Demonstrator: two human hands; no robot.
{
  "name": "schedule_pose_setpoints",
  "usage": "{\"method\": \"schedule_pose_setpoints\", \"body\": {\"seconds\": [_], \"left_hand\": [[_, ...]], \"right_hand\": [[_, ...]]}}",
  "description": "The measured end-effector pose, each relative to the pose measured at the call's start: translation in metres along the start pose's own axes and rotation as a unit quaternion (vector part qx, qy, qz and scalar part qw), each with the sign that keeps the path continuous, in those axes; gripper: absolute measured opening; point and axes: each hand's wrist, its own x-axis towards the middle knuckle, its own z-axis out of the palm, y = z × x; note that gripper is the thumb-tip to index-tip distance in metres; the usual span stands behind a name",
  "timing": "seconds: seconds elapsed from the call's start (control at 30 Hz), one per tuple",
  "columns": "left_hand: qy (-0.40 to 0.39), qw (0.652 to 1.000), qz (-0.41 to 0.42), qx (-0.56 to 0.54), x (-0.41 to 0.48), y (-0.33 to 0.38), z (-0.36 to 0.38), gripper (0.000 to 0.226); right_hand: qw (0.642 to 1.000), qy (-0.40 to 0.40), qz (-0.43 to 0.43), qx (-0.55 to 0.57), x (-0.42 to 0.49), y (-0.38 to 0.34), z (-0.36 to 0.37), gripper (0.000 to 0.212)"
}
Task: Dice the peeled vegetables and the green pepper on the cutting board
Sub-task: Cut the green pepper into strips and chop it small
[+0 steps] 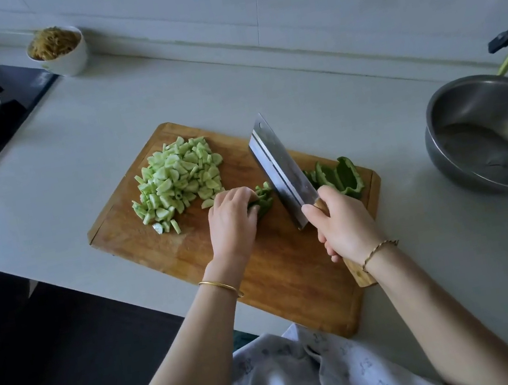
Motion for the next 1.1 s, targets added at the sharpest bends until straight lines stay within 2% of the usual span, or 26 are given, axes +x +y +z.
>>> {"method": "schedule_pose_setpoints", "body": {"seconds": [0.13, 0.37, 0.7, 0.87, 1.1], "left_hand": [[0.021, 0.999, -0.017, -0.019, -0.003, 0.002, 0.008, 0.021], [0.069, 0.997, -0.013, -0.023, -0.005, 0.007, 0.017, 0.004], [0.071, 0.996, -0.022, -0.04, -0.004, 0.008, 0.023, 0.001], [0.063, 0.998, -0.004, -0.026, -0.001, 0.004, 0.025, 0.005], [0.08, 0.997, 0.006, -0.023, 0.001, 0.001, 0.026, 0.006]], "right_hand": [[1.0, 0.008, -0.008, -0.01, -0.002, -0.006, -0.002, 0.025], [0.998, 0.019, -0.035, -0.057, -0.001, -0.014, 0.0, 0.023], [0.989, -0.024, -0.038, -0.137, 0.0, -0.02, 0.002, 0.024], [0.982, -0.038, -0.036, -0.182, 0.004, -0.03, 0.004, 0.017], [0.979, -0.061, -0.024, -0.192, 0.02, -0.035, 0.008, 0.012]]}}
